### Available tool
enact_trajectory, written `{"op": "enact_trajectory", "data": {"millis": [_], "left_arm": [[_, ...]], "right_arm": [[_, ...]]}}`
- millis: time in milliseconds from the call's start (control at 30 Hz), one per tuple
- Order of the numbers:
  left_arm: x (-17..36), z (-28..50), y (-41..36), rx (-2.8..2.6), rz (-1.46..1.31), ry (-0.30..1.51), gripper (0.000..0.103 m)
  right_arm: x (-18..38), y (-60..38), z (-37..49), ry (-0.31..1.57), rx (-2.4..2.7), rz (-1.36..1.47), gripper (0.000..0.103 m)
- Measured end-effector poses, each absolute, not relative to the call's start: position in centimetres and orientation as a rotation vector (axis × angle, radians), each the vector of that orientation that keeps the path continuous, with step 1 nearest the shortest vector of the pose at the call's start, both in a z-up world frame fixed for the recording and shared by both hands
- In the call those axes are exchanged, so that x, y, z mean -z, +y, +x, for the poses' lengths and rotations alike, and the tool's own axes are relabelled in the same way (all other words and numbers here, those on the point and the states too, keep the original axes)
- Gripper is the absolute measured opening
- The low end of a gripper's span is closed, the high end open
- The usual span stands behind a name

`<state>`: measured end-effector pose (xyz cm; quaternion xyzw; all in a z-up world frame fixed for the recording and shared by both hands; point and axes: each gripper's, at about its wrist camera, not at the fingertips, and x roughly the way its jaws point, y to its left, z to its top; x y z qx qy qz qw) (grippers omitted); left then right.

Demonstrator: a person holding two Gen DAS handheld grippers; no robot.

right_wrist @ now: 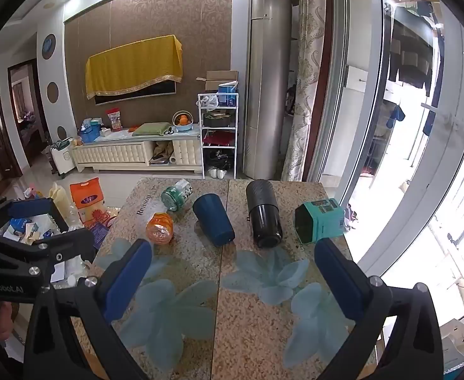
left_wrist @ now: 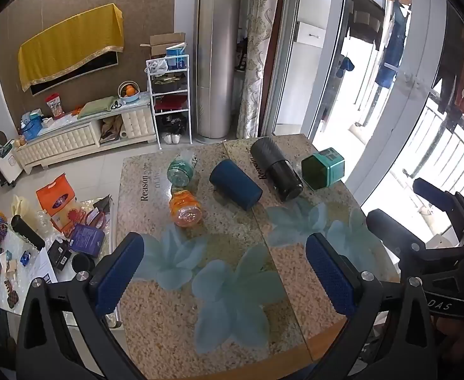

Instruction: Flip cup upright

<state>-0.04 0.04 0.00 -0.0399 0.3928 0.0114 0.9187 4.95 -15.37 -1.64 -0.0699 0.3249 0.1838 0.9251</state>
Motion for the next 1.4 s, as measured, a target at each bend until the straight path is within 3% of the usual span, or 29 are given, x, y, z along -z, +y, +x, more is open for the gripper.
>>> {"op": "enact_trajectory", "data": {"millis": [1400], "left_arm": [[0.22,0.15,0.31,-0.025,-0.075,0.827,0.103]], "right_arm": [[2.02,-15.16,4.87,0.673,-0.370,-0.148,0.103]]}}
